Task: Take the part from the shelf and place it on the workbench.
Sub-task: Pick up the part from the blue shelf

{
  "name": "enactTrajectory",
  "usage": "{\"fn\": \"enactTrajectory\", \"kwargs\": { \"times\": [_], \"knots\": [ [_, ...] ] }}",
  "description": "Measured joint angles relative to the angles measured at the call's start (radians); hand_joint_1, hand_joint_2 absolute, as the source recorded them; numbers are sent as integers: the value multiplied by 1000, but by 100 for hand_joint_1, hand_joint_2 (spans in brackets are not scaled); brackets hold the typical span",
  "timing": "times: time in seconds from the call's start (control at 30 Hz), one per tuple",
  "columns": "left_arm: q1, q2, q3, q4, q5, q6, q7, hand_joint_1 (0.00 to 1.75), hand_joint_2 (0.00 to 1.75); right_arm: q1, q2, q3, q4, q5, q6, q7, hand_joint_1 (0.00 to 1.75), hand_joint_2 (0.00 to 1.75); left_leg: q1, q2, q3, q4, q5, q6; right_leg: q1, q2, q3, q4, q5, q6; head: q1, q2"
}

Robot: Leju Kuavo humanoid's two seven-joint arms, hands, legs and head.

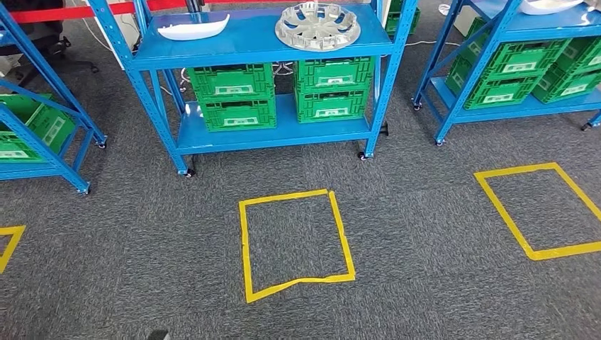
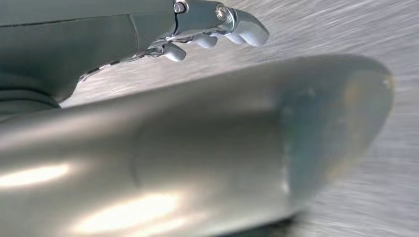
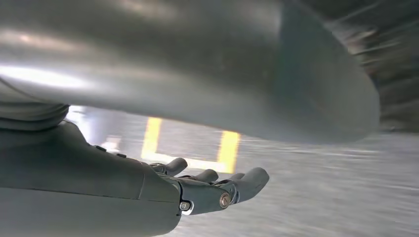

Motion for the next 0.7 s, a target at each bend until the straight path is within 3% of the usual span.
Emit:
{"fn": "enactTrajectory", "kwargs": {
  "times": [0.03,0.07,0.13,0.2,0.37,0.4,0.47,0.5,0.53,0.57,0.6,0.67,0.7],
  "knots": [
    [-12,0,0,-18,0,0,0,0,0,14,-2,0,18,0,0,0,0,0,0,-6,1,2,-3,0,0,0,-21,25,4,1,1,0],
    [-17,0,0,-28,0,0,0,0,0,21,-3,0,29,0,0,0,0,0,0,-10,4,3,-6,-2,-1,0,-21,7,30,2,2,0],
    [-6,0,0,-24,0,0,1,0,0,11,-5,0,29,0,0,-1,0,0,1,-11,12,6,-14,-8,-3,0,31,-125,112,1,3,0],
    [29,0,0,8,0,0,4,0,0,-28,-6,0,3,0,0,-3,0,0,-2,-5,15,9,-26,-17,-2,-1,82,-232,158,-7,4,0],
    [156,-4,0,146,0,0,8,0,0,-160,-2,0,-134,0,0,-5,0,0,-3,10,16,25,-49,-42,-1,4,99,-258,161,-38,1,0],
    [183,-4,0,179,0,0,8,0,0,-186,-1,0,-167,0,0,-5,0,0,-3,14,-2,65,-72,-47,-3,6,102,-260,161,-44,-2,0],
    [229,-2,0,247,0,0,8,0,0,-232,-1,0,-230,0,0,-5,0,0,-1,22,-74,200,-137,-54,-3,12,105,-261,158,-50,-8,0],
    [249,0,0,274,0,0,8,0,0,-250,-1,0,-256,0,0,-5,0,0,-1,24,-112,265,-159,-56,-3,16,107,-261,156,-51,-8,0],
    [264,1,0,295,0,0,8,0,0,-263,-1,0,-275,0,0,-5,0,0,-1,24,-137,301,-161,-57,-3,20,109,-261,154,-51,-8,0],
    [274,2,0,307,0,0,8,0,0,-269,-1,0,-286,0,0,-5,0,0,-1,24,-140,294,-140,-56,-3,23,113,-261,151,-50,-8,0],
    [276,2,0,311,0,0,8,0,0,-269,-1,0,-291,0,0,-4,0,0,0,25,-122,245,-101,-53,-3,25,119,-261,147,-48,-9,0],
    [257,4,0,299,0,0,7,0,0,-250,-1,0,-282,0,0,-3,0,0,-2,31,-57,99,-23,-46,-2,22,130,-261,137,-40,-10,0],
    [237,4,0,283,0,0,6,0,0,-233,-1,0,-269,0,0,-3,0,0,-4,33,-32,50,-2,-40,-1,19,133,-262,133,-35,-10,0]
  ]
}}
